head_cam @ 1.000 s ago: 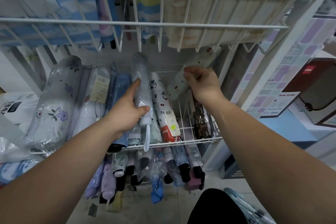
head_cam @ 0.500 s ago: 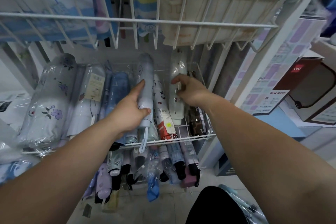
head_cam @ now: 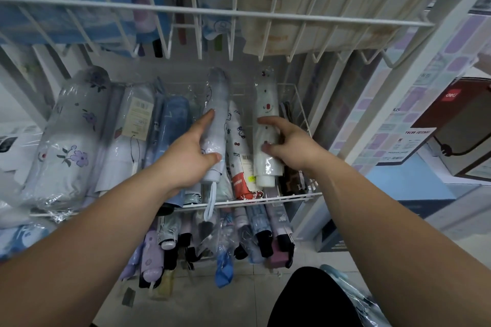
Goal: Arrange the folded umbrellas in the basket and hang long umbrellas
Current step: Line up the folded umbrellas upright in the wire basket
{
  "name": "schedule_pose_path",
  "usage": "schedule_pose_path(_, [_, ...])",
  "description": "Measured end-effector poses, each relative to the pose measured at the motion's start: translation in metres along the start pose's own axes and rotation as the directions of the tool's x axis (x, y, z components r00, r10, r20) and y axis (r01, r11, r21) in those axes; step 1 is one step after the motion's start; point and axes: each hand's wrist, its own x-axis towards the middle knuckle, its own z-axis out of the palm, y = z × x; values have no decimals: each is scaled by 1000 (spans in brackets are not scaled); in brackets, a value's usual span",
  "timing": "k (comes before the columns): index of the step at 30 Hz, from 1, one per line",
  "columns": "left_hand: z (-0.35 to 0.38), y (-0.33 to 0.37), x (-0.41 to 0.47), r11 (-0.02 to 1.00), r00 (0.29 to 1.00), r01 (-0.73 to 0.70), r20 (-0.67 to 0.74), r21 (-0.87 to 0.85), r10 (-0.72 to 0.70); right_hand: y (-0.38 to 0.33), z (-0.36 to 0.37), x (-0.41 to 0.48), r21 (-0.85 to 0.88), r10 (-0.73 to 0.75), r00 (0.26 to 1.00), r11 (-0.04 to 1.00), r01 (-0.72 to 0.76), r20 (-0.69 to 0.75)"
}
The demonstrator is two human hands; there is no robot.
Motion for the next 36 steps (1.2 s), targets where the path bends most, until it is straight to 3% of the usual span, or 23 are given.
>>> schedule_pose_path(3, [1, 0, 0, 1000, 1000, -2, 14, 8, 2, 5, 4, -9, -309, 79, 991, 950, -43, 106])
schedule_pose_path(8, [3, 3, -1, 994, 1000, 0, 30, 108, -3, 6, 13, -7, -462, 146, 975, 885, -54, 167])
schedule_pose_path(11, [4, 7, -2, 977, 1000, 7, 19, 212, -12, 3, 14, -6, -568, 74, 995, 823, -20, 72])
schedule_pose_path(14, [9, 14, -4, 949, 999, 39, 24, 313, -49, 9, 17, -5, -744, -37, 999, 668, 8, -22])
schedule_pose_path(16, [12, 18, -6, 938, 997, 55, 26, 342, -68, 12, 19, -6, -819, -34, 999, 574, 0, -24])
schedule_pose_path(18, [14, 22, -6, 945, 998, 54, 20, 323, -64, 13, 23, -5, -817, -9, 999, 576, -26, -38])
schedule_pose_path(20, [17, 25, -7, 966, 999, 39, 24, 256, -46, 15, 27, -7, -733, -48, 995, 679, -33, -90])
schedule_pose_path(23, [29, 25, -6, 996, 999, 11, 38, 89, -14, 18, 29, -18, -460, -182, 935, 888, 23, -305])
schedule_pose_path(27, [55, 28, 3, 995, 995, -31, 94, -96, 40, 20, 22, -42, -207, -127, 883, 978, 34, -452])
schedule_pose_path(31, [85, 35, 19, 986, 993, -51, 98, -156, 67, 21, 21, -60, 186, 71, 905, 983, 9, -419])
schedule_pose_path(36, [113, 37, 30, 993, 982, -57, 173, -106, 75, 23, 16, -62, 472, 236, 930, 878, -79, -282])
